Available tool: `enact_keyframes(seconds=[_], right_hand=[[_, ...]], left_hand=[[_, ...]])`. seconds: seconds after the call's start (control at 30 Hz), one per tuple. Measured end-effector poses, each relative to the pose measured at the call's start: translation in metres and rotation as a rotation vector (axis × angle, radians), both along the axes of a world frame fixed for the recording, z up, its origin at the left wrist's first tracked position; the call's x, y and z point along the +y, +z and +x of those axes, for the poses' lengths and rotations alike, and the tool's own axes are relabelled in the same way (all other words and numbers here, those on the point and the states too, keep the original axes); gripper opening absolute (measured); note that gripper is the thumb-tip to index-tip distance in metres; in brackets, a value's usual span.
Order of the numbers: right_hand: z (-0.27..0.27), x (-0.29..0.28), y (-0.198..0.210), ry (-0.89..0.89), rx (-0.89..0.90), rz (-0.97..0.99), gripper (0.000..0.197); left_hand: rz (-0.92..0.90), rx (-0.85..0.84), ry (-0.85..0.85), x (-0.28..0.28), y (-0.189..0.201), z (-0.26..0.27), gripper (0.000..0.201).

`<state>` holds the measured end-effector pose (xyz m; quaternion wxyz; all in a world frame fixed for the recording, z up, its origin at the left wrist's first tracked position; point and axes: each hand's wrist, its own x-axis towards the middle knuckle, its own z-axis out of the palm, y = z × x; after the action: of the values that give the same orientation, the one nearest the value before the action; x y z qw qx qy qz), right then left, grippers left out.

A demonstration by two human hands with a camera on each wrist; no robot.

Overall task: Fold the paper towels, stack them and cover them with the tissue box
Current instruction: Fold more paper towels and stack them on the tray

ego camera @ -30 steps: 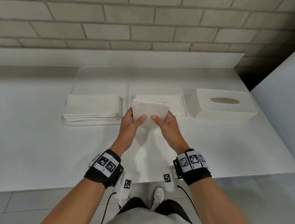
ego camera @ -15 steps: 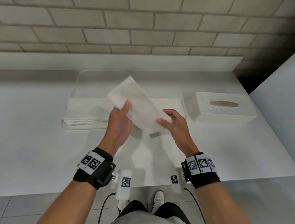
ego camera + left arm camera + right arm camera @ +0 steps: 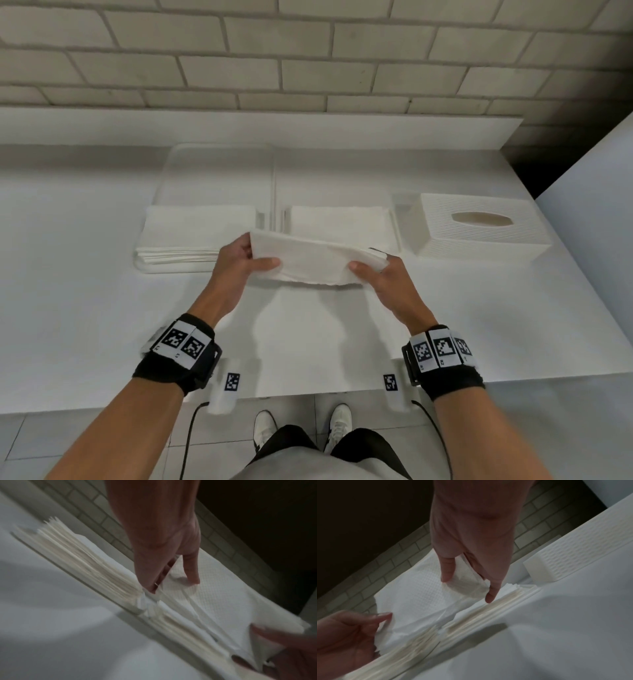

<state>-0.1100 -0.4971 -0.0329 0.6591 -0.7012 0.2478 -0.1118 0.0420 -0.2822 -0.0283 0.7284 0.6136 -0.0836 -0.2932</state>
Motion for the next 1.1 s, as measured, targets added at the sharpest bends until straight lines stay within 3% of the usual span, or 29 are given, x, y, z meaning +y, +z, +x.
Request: enact_keyframes(seconds=[0.13, 0.37, 1.1], right_hand=[[-0.001, 0.003, -0.008, 0.019, 0.016, -0.03, 0.023], [-0.008, 0.007, -0.031, 0.079, 0.043, -0.084, 0.016], [-0.011, 0.002, -0.037, -0.017, 0.093, -0.128, 0.011]], left_hand=[[0.075, -0.005, 0.007, 0.003, -0.019, -0.01, 0.028], [0.138, -0.069, 0.011, 0.007, -0.038, -0.027, 0.028], [0.129, -0.101, 0.136, 0.0, -0.035, -0.034, 0.029]])
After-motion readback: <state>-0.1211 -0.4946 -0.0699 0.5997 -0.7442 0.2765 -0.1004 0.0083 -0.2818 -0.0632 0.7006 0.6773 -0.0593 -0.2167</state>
